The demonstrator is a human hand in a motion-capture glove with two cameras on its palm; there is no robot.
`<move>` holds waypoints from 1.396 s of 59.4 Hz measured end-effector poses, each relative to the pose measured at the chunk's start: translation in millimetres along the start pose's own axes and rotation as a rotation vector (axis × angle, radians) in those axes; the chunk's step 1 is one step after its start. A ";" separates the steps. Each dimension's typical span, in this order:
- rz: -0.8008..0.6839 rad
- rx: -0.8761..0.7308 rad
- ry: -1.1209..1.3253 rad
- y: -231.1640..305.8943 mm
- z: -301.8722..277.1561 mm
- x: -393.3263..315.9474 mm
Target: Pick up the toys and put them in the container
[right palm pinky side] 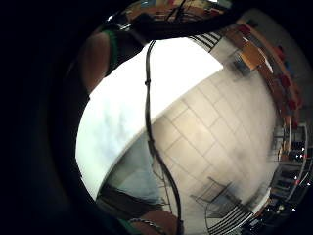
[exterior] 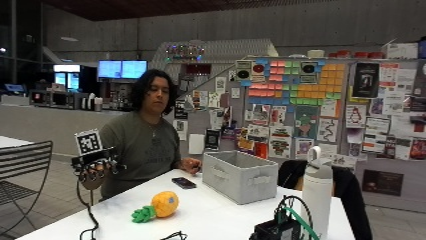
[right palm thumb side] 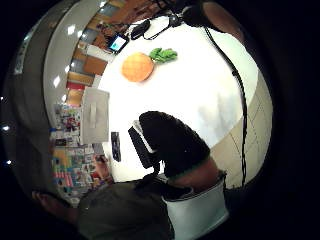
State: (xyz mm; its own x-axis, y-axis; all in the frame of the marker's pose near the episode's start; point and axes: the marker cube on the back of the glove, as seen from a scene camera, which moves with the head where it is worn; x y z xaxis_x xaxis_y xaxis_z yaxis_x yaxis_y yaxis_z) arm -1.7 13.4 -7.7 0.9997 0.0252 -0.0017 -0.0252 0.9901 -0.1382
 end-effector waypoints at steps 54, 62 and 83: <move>0.033 0.058 -0.076 -108.9 101.8 -137.5; 0.211 -0.160 -0.066 -122.9 152.0 -156.4; 0.069 0.031 0.010 -104.2 153.6 -183.4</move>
State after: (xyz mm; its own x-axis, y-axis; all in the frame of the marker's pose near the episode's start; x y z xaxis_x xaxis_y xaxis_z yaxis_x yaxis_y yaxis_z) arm -182.6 -73.1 159.1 0.9955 0.0924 -0.0202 -0.0940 0.9899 -0.1063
